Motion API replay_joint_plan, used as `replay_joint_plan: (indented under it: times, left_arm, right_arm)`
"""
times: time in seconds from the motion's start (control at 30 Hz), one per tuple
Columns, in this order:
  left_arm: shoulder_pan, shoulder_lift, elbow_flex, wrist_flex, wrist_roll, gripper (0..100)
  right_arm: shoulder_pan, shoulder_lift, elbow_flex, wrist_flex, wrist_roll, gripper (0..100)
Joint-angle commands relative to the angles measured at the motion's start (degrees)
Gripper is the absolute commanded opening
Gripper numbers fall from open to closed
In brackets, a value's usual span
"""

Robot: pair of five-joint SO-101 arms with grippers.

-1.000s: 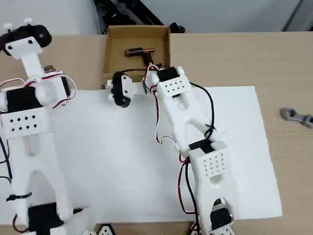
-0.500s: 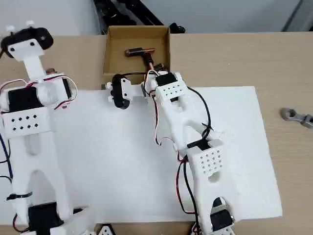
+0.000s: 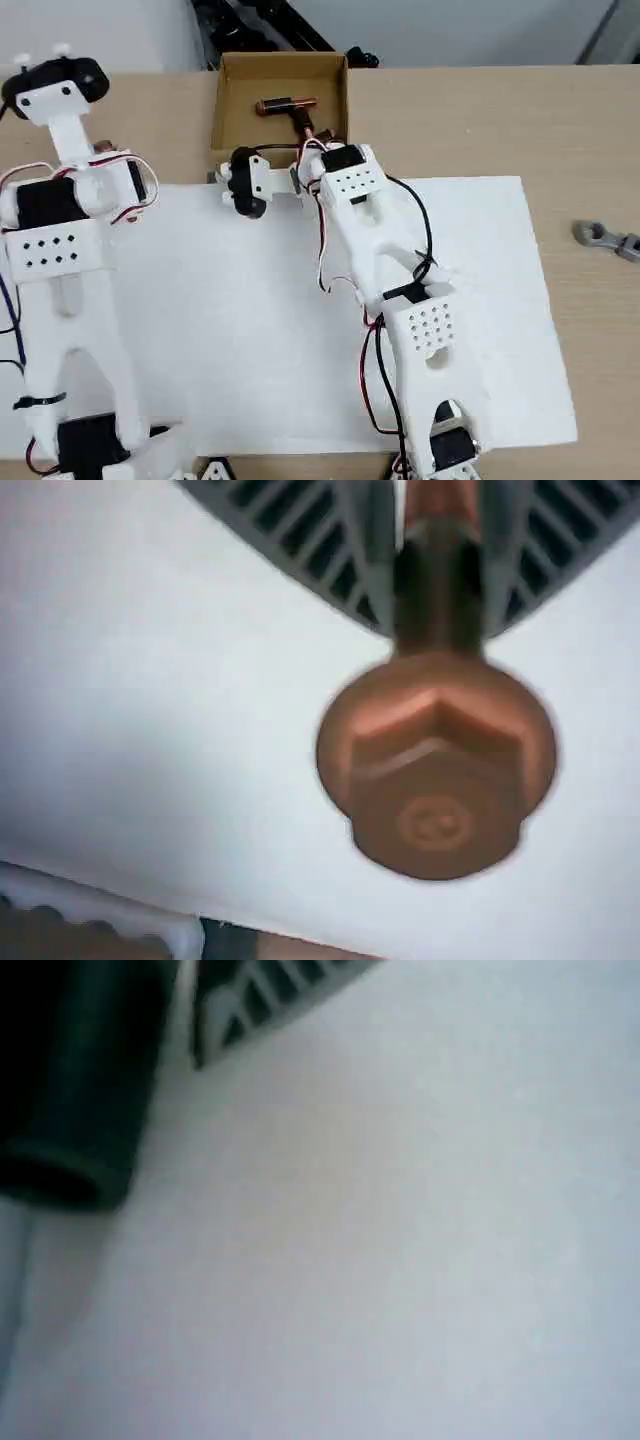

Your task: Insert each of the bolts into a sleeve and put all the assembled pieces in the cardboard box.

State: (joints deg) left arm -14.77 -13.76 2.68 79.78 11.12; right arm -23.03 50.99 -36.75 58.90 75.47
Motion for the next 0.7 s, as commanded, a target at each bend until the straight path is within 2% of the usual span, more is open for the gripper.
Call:
replay_joint_plan:
  times: [0.0, 0.13, 0.4, 0.5, 0.67]
  left_arm:
    - [0.00, -0.97, -0.31, -1.14, -0.35, 1]
    - [0.00, -0.97, -0.31, -1.23, -0.35, 1]
    - [-0.09, -0.97, -0.31, -1.32, -0.44, 1]
    - [0.00, -0.97, -0.48, -1.32, -0.44, 1]
    - [0.00, -0.97, -0.48, -1.41, -0.44, 1]
  right_arm:
    - [2.51, 2.15, 0.18, 3.38, 0.18, 5.3]
    - [2.42, 1.54, -0.35, 6.64, 0.18, 0.5]
    - [2.42, -3.38, -5.54, 24.13, 0.18, 0.6]
    - [2.42, -4.88, -6.95, 26.07, -0.97, 0.6]
    - [2.07, -6.64, -7.47, 23.08, -6.07, 0.7]
